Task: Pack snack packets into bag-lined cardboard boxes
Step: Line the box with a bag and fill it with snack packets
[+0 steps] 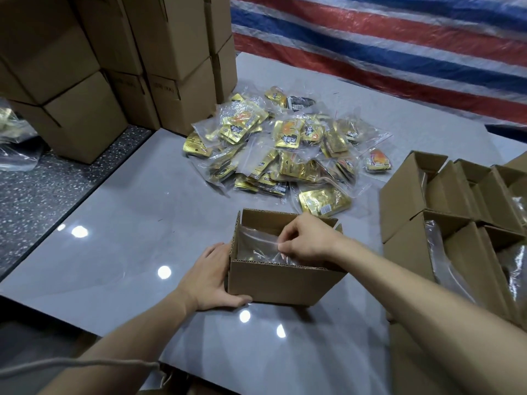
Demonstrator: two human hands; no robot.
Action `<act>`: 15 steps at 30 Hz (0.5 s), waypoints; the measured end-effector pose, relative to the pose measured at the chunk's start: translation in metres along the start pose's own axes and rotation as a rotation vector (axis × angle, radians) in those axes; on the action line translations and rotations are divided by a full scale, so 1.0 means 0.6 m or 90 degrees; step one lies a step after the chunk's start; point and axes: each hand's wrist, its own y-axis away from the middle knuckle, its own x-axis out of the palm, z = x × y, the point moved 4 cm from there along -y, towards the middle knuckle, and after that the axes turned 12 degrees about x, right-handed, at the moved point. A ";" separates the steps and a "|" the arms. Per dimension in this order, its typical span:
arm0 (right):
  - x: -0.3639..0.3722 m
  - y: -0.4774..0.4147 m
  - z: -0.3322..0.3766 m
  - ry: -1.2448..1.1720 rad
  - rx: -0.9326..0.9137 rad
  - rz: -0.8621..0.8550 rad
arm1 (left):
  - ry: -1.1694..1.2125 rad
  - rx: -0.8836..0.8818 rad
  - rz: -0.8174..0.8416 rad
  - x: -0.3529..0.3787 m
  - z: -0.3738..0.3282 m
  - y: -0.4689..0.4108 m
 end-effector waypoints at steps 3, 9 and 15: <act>0.015 0.002 0.004 0.238 0.025 -0.101 | -0.010 0.003 0.006 0.003 0.000 0.000; -0.006 0.031 0.021 0.396 0.001 -0.319 | -0.009 0.009 -0.001 0.000 -0.002 -0.001; 0.024 0.037 0.068 0.212 -0.097 -0.048 | -0.002 0.018 -0.002 -0.002 -0.004 0.000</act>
